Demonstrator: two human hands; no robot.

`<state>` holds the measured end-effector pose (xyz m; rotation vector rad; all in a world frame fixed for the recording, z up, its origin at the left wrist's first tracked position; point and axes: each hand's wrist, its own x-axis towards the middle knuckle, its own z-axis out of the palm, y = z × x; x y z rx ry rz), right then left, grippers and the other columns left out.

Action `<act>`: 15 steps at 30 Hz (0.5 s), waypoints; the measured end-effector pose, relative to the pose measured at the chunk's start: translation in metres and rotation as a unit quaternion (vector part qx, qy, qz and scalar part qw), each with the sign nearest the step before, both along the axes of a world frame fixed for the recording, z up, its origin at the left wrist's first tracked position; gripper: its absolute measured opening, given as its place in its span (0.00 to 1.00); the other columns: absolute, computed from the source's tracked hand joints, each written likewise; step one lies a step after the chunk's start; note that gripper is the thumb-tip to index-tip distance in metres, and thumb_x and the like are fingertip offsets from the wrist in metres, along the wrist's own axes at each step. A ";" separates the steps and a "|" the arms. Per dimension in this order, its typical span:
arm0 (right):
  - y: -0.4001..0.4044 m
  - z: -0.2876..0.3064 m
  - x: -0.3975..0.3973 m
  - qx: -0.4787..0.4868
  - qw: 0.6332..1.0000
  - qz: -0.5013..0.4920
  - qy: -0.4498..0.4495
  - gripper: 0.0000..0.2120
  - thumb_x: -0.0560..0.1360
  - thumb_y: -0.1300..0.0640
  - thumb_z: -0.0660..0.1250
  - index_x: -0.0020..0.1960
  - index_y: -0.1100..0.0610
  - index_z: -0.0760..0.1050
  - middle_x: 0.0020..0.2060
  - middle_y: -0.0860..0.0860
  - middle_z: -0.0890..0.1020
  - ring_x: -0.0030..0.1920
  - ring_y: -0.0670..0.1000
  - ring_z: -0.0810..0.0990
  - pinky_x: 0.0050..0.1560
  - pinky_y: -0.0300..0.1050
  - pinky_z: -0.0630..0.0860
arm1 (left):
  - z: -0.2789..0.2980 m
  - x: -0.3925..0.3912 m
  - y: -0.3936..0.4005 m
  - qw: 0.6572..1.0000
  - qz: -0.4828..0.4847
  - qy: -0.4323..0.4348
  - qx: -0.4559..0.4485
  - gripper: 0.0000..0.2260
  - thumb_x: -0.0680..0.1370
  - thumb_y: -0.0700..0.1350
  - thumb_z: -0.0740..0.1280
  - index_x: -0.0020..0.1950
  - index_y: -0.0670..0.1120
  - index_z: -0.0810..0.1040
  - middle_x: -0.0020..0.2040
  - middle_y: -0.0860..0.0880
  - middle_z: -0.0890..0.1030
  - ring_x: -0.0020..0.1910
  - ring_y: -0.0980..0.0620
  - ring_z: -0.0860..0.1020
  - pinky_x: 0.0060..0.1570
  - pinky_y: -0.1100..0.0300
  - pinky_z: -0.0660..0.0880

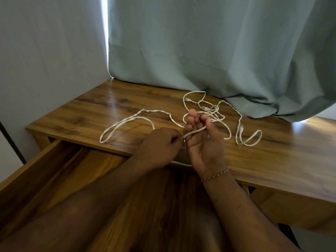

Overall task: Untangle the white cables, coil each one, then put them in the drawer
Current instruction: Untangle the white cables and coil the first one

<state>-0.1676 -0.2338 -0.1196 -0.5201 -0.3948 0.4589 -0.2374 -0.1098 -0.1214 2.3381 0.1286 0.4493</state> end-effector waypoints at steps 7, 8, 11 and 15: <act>0.008 0.007 -0.002 -0.057 0.987 -0.121 -0.086 0.15 0.87 0.55 0.52 0.49 0.62 0.72 0.54 0.62 0.84 0.56 0.59 0.85 0.54 0.47 0.82 | 0.010 -0.004 -0.015 0.887 0.010 0.056 -0.458 0.11 0.78 0.42 0.65 0.37 0.41 0.80 0.31 0.45 0.76 0.25 0.51 0.70 0.28 0.59 0.72; 0.007 0.007 -0.003 -0.069 0.979 -0.141 -0.134 0.15 0.87 0.56 0.52 0.49 0.62 0.72 0.54 0.62 0.84 0.56 0.59 0.85 0.55 0.48 0.82 | 0.010 -0.004 -0.016 0.875 0.005 0.054 -0.481 0.12 0.78 0.43 0.65 0.35 0.43 0.79 0.31 0.46 0.75 0.25 0.51 0.68 0.28 0.58 0.70; 0.005 0.005 -0.002 -0.103 0.944 -0.194 -0.247 0.15 0.85 0.57 0.54 0.49 0.60 0.76 0.55 0.62 0.83 0.57 0.61 0.84 0.58 0.52 0.81 | 0.011 -0.007 -0.020 0.847 -0.020 0.055 -0.529 0.12 0.78 0.45 0.63 0.35 0.45 0.77 0.31 0.48 0.73 0.24 0.53 0.64 0.28 0.59 0.64; -0.008 -0.007 0.014 -0.283 0.743 -0.343 -0.500 0.14 0.85 0.56 0.57 0.53 0.60 0.79 0.55 0.56 0.83 0.58 0.53 0.83 0.59 0.51 0.79 | 0.017 -0.013 -0.020 0.911 -0.029 0.027 -0.411 0.11 0.80 0.42 0.64 0.37 0.43 0.77 0.30 0.48 0.70 0.22 0.53 0.62 0.25 0.62 0.63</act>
